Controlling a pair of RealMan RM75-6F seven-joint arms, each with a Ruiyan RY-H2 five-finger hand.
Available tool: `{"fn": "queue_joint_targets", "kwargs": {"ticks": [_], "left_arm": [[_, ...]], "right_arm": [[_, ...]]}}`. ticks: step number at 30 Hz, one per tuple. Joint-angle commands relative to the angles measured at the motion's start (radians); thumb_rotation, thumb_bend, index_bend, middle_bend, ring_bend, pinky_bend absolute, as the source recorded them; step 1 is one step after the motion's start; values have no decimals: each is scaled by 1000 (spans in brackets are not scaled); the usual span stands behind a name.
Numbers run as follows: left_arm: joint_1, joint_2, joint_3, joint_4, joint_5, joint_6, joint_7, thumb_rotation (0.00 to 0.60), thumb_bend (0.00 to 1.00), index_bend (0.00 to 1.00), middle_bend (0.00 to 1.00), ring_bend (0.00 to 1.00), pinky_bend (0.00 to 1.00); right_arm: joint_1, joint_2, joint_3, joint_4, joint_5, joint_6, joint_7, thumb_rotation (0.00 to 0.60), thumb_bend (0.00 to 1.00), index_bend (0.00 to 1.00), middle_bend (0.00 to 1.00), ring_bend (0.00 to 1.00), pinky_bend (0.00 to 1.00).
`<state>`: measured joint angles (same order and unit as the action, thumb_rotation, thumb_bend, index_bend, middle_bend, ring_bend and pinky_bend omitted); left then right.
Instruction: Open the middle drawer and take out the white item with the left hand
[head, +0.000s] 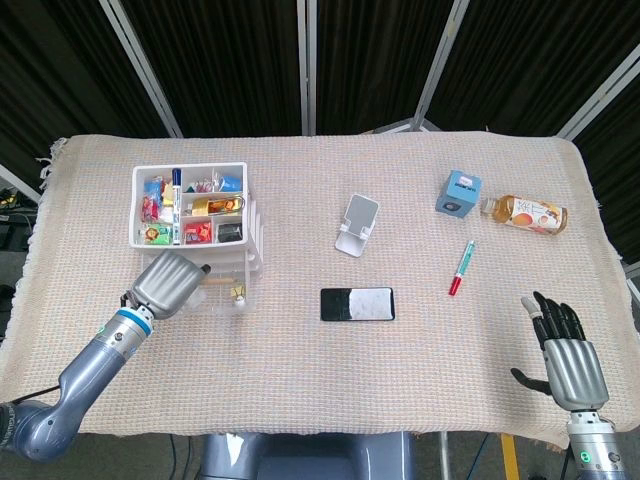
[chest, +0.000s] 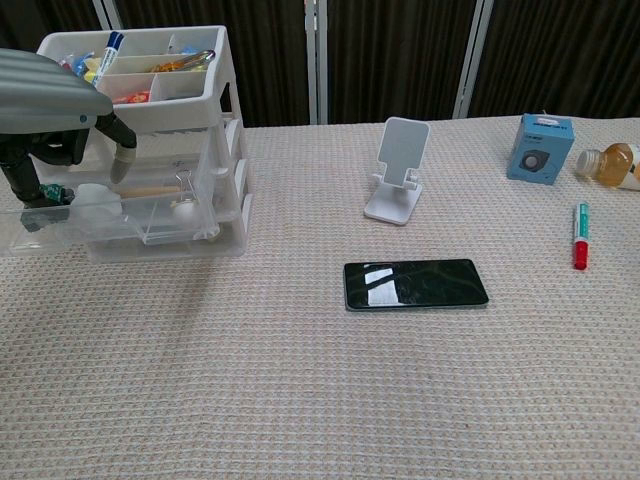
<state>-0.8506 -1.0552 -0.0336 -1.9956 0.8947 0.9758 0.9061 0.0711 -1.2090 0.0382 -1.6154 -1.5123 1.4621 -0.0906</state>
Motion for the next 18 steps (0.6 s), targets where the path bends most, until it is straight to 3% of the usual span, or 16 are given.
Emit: {"fn": "queue_joint_targets", "kwargs": {"ticks": [1,8,13,18], "left_arm": [[-10,2,8,-3,-21,2,11,600,95,424,1000,959,825],[-24,-1,23,-9,-42,15,18,600,378,514,1000,959,825],[-15,-7,25,-6,0,35,-17,600,447,549,1000,959,824],[-5,0,32,-1,34,41,-45,600,451,557,1000,959,824]], "right_arm": [[0,0,0,1,-2,1,3,600,0,0,0,0,0],[-1,1,1,1,-9,11,22,600,0,0,0,0,0],[-2,0,1,2,-9,11,24,600,0,0,0,0,0],[-1,2,1,1,-10,10,25,600,0,0,0,0,0]]}}
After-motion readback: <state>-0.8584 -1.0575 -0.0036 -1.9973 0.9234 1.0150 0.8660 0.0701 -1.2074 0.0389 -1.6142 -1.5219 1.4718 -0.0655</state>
